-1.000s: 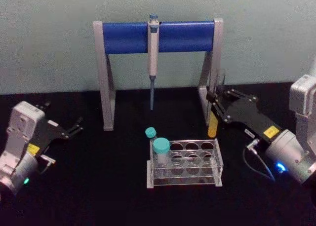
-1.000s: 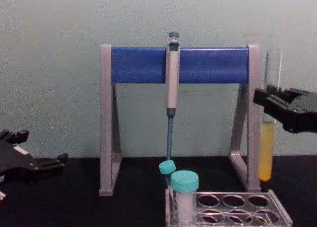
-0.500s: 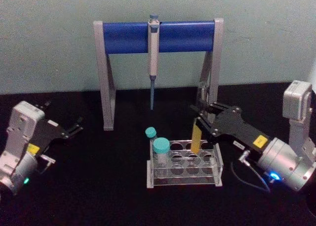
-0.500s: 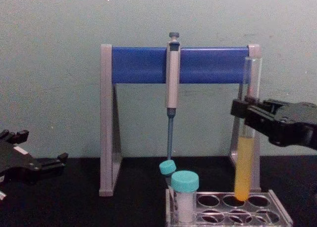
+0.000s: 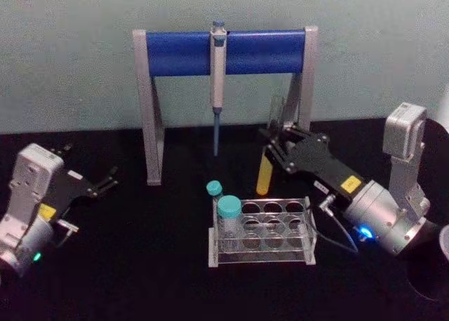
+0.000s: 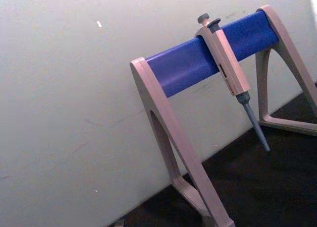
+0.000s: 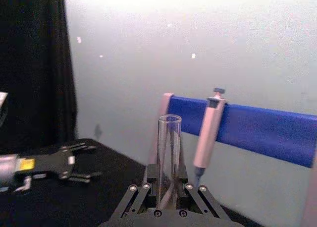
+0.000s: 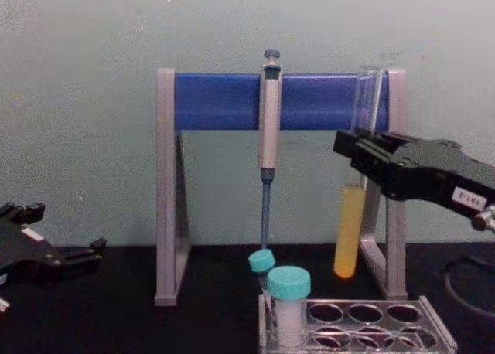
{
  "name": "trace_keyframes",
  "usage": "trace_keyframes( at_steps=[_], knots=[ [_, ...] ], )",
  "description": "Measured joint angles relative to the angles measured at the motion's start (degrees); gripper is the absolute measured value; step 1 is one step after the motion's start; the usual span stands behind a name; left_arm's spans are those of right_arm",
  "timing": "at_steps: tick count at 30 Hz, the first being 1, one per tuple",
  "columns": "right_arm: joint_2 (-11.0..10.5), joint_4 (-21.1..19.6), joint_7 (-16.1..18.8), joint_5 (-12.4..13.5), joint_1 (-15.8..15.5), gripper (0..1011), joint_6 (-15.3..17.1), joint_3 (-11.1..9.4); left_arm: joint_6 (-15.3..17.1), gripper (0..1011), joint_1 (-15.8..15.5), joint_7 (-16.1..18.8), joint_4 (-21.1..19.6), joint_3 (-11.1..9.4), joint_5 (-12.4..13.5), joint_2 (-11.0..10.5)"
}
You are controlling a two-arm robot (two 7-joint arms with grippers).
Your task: Pick up the test tube from the test tube rack, shake it, then place it back into the test tube rack.
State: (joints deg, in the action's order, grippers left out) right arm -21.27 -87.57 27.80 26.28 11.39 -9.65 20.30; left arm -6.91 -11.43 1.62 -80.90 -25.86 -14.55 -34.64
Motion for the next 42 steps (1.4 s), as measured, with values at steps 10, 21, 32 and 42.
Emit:
trace_keyframes(
  at_steps=[10, 21, 32, 42],
  knots=[
    [1.68, 1.11, -3.46, -2.35, 0.26, 229, -0.76, -1.35, 0.0, 1010, 0.0, 0.0, 0.0, 0.0, 0.0, 0.0],
    [2.01, 0.62, -4.47, -3.63, -0.47, 229, -0.61, -2.74, 0.0, 1010, 0.0, 0.0, 0.01, 0.0, 0.0, 0.0],
    [0.07, -2.54, -5.75, -5.38, -3.01, 229, 1.43, -4.95, 0.0, 1010, 0.0, 0.0, 0.0, 0.0, 0.0, 0.0],
    [-2.87, -5.73, -2.35, -3.36, -5.79, 229, 3.64, -5.41, 0.0, 1010, 0.0, 0.0, 0.0, 0.0, 0.0, 0.0]
  ],
)
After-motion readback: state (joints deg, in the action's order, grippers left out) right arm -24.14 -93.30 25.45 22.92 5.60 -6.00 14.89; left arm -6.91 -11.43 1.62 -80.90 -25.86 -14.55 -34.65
